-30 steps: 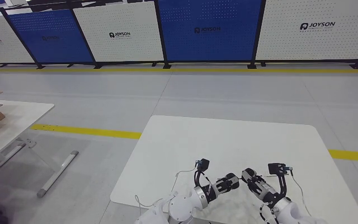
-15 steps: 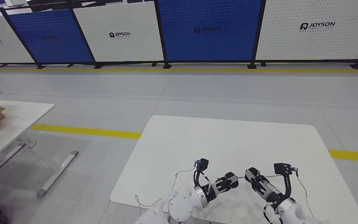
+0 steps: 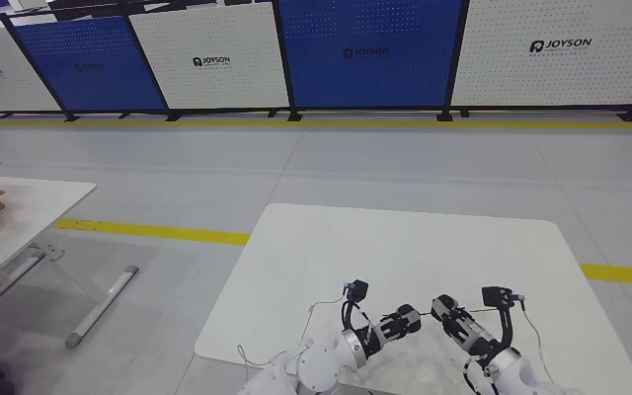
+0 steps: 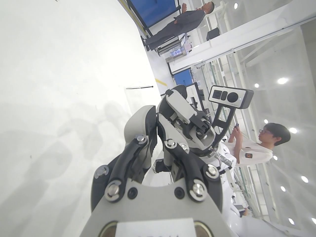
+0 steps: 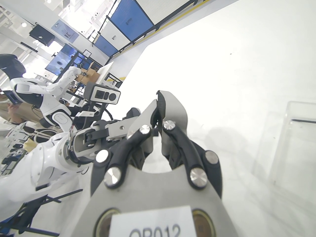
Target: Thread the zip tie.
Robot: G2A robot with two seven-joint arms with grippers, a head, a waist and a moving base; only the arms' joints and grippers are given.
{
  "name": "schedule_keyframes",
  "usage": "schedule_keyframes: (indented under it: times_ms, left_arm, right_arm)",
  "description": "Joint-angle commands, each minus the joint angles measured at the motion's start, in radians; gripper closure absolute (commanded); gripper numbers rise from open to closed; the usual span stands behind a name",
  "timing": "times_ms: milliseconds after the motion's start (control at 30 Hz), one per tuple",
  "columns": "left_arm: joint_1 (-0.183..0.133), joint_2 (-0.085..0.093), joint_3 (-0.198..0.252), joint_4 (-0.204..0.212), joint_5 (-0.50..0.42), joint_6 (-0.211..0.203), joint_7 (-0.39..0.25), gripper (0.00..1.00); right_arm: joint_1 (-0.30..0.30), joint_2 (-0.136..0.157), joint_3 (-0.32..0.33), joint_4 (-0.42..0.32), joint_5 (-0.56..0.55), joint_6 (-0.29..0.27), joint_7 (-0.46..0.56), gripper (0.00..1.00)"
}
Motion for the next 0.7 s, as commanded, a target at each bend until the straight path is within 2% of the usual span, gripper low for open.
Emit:
schedule_keyframes:
  times_ms: [0, 200, 267, 333, 533, 667]
  left_arm:
    - [0.001, 0.000, -0.001, -0.001, 0.000, 0.000, 0.000, 1.00]
    - [0.003, 0.001, -0.003, -0.004, 0.003, -0.001, 0.009, 1.00]
    - [0.005, 0.001, -0.003, -0.004, 0.014, -0.002, 0.024, 1.00]
    - [0.005, 0.001, -0.002, -0.002, 0.017, -0.002, 0.029, 1.00]
    - [0.000, -0.001, 0.003, 0.005, 0.017, 0.000, 0.035, 1.00]
    - [-0.001, -0.002, 0.005, 0.006, 0.017, 0.000, 0.038, 1.00]
  right_arm:
    - [0.000, 0.000, -0.001, 0.000, -0.001, 0.000, -0.001, 1.00]
    - [0.000, 0.001, -0.002, 0.000, -0.001, -0.003, 0.004, 1.00]
    - [0.000, 0.001, -0.002, 0.001, 0.000, -0.010, 0.009, 0.86]
    - [-0.001, 0.002, -0.001, 0.003, -0.001, -0.017, 0.012, 0.78]
    - [-0.003, 0.003, 0.000, 0.003, -0.005, -0.025, 0.012, 0.82]
    - [-0.005, 0.004, 0.002, 0.002, -0.006, -0.026, 0.010, 0.89]
